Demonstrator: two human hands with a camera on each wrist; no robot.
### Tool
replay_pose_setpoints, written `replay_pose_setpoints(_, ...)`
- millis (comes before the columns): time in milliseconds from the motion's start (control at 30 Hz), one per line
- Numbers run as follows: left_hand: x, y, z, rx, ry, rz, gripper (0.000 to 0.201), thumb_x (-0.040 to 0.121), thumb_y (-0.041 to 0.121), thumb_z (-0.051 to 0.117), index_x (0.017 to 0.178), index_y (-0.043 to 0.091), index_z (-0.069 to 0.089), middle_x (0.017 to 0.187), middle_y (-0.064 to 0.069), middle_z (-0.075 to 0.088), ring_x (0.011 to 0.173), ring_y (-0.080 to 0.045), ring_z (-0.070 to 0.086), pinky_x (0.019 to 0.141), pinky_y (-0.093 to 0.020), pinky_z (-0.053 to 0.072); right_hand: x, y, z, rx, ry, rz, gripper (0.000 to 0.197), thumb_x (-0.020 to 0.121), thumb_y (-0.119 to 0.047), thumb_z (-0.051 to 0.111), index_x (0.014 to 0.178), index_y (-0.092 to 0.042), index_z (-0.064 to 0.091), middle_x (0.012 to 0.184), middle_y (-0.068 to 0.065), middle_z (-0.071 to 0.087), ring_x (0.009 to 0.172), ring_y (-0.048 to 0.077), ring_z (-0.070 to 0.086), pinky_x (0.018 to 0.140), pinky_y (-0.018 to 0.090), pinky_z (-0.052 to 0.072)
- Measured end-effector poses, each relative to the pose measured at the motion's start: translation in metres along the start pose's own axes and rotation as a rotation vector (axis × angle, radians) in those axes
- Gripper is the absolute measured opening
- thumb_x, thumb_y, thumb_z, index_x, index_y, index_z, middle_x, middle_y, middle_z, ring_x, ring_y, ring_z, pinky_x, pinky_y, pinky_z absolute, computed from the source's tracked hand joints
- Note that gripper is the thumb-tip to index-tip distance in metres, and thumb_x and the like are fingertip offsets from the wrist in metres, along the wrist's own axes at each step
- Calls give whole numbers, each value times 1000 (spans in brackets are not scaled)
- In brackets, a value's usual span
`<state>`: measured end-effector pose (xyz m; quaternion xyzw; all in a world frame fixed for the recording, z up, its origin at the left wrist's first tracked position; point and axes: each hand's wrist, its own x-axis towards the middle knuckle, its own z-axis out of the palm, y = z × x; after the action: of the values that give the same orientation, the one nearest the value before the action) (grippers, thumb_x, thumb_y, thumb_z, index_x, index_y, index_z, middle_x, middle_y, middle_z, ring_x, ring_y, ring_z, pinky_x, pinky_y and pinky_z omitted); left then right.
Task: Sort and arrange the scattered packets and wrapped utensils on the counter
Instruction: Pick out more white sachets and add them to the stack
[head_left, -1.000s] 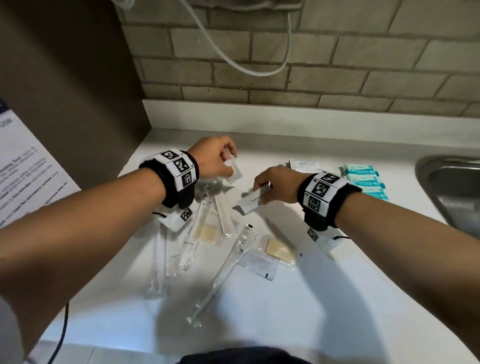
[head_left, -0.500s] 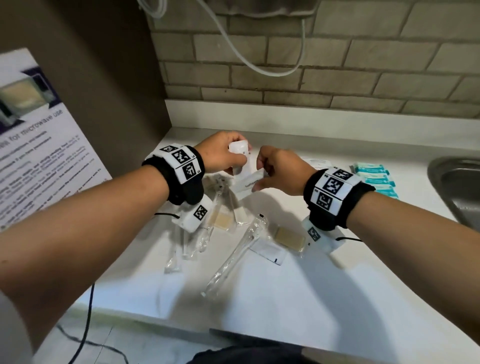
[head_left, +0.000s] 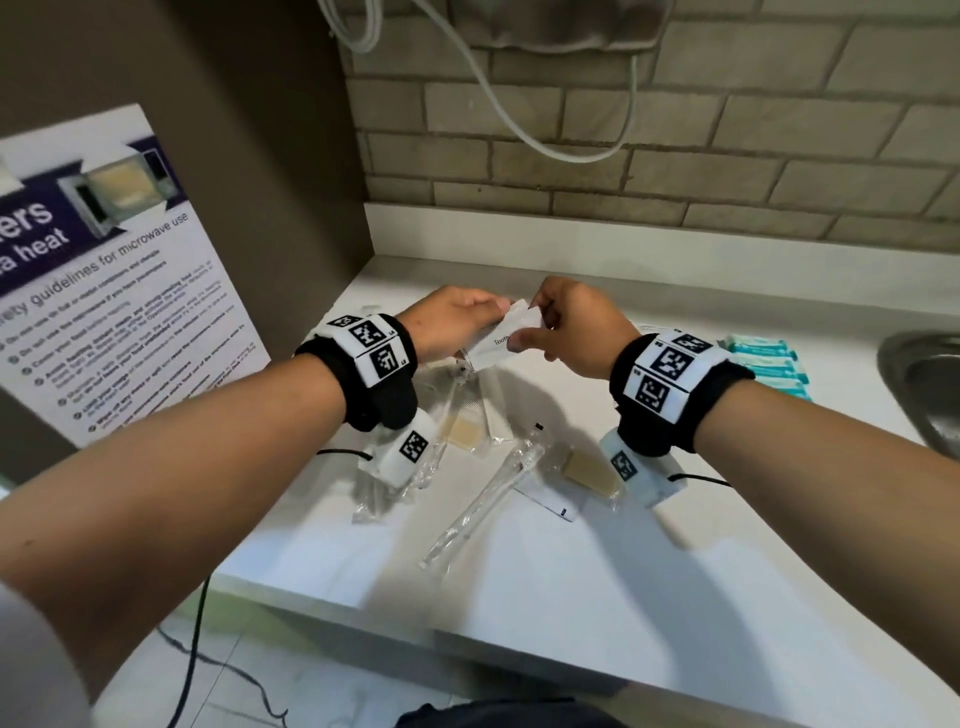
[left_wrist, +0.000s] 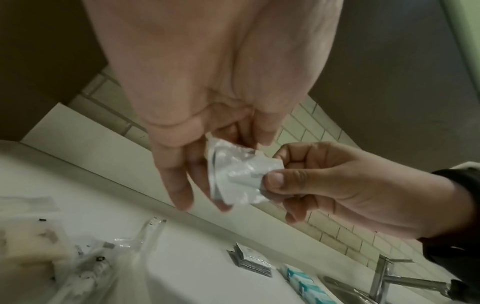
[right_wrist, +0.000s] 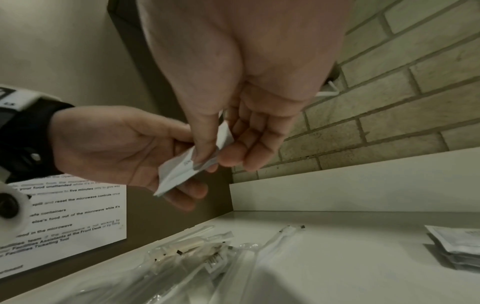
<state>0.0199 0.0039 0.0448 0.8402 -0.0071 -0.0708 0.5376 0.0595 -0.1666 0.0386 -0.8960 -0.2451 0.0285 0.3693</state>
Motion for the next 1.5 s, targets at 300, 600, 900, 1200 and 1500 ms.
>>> replay_pose_setpoints(300, -13, -9, -5, 4, -8, -2, 25, 94, 2, 54, 115, 9, 44, 115, -12, 60, 68, -16, 72, 60, -31, 55, -33, 22, 8, -332, -405, 32, 50, 77, -42, 75, 114, -18, 52, 113, 0, 61, 90, 17, 55, 76, 28, 43)
replay_pose_setpoints(600, -12, -17, -9, 18, 191, 100, 20, 91, 2, 59, 107, 13, 65, 91, -2, 66, 74, -19, 68, 69, -21, 59, -41, 39, 47, -433, -566, -9, 22, 81, -9, 60, 91, -28, 62, 83, -19, 45, 100, 18, 57, 76, 25, 39)
replay_pose_setpoints(900, -15, -25, -5, 111, 188, 42, 28, 96, 7, 41, 109, 21, 61, 106, -16, 67, 76, -16, 62, 67, -29, 49, -20, 27, 28, -501, -361, 7, 36, 86, -26, 64, 121, -21, 58, 123, 4, 49, 110, 25, 57, 92, 34, 47)
replay_pose_setpoints(1200, -10, -25, -6, 50, 208, -9, 33, 95, 4, 45, 123, 20, 51, 90, -8, 68, 83, -26, 73, 79, -33, 58, -69, 15, 45, -572, -687, 31, 27, 63, -30, 78, 84, -20, 65, 78, -8, 64, 62, 6, 53, 50, 20, 39)
replay_pose_setpoints(1500, -13, -22, -3, 39, 210, -28, 31, 94, 1, 45, 119, 15, 58, 84, -9, 68, 89, -30, 73, 86, -39, 58, -57, 21, 45, -521, -685, 81, 13, 72, -17, 71, 80, -17, 61, 74, -6, 57, 71, 15, 55, 50, 20, 37)
